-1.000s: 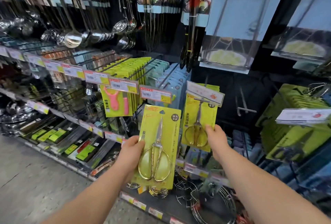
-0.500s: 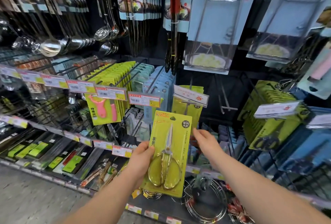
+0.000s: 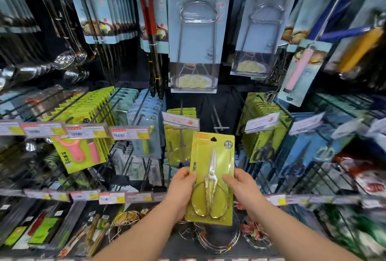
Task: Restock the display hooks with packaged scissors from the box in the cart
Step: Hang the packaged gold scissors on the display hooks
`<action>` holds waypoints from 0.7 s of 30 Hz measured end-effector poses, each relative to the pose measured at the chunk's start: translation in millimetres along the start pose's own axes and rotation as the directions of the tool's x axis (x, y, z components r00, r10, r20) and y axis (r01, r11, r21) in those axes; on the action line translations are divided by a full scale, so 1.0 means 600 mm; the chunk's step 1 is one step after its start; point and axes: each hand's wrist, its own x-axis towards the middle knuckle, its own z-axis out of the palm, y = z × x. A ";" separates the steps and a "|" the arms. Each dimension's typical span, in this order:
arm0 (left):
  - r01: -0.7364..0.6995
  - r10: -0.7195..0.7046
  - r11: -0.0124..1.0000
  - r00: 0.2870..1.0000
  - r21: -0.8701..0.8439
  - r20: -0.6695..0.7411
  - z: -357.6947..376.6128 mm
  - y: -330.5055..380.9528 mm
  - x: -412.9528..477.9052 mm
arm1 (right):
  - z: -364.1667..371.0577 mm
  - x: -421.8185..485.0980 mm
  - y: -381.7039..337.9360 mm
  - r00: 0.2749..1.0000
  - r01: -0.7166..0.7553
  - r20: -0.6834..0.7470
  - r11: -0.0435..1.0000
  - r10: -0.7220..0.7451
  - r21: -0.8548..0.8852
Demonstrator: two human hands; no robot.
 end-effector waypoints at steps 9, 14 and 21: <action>-0.028 0.028 1.000 0.999 0.005 -0.027 0.044 0.019 0.022 | -0.031 0.046 0.007 1.000 -0.015 -0.005 1.000 0.015 -0.020; -0.006 0.007 1.000 0.998 0.020 -0.059 0.053 0.017 0.033 | -0.034 0.067 0.013 1.000 -0.012 0.013 1.000 0.013 -0.027; 0.061 -0.055 0.997 0.993 0.055 -0.108 0.064 0.011 0.083 | -0.038 0.117 0.012 0.999 -0.017 0.046 0.997 0.021 -0.079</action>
